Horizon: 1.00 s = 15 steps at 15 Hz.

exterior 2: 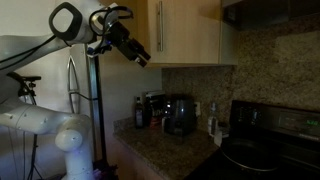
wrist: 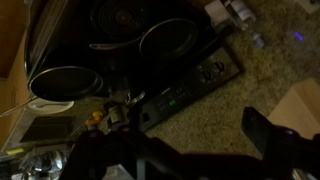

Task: Close the top right cupboard door

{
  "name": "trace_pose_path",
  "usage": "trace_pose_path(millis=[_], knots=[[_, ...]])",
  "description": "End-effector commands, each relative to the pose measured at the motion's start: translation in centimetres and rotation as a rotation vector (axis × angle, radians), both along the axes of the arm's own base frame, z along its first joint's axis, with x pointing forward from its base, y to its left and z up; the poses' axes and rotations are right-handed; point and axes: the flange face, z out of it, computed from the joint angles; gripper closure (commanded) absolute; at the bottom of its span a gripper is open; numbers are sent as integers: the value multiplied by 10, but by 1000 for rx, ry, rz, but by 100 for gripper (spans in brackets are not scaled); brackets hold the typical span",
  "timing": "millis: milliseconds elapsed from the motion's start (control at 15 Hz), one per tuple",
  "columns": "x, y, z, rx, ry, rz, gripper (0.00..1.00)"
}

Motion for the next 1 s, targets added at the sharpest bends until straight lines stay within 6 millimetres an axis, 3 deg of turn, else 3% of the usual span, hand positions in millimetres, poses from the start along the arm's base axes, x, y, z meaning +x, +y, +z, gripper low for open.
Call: trace_pose_path(millis=[0, 267, 467, 667, 933], knots=[[23, -11, 20, 18, -181, -102, 0], [58, -4, 35, 42, -419, -53, 0], [89, 21, 37, 125, -486, 83, 0], [131, 65, 34, 235, -506, 225, 0], [203, 149, 13, 381, -485, 437, 0]])
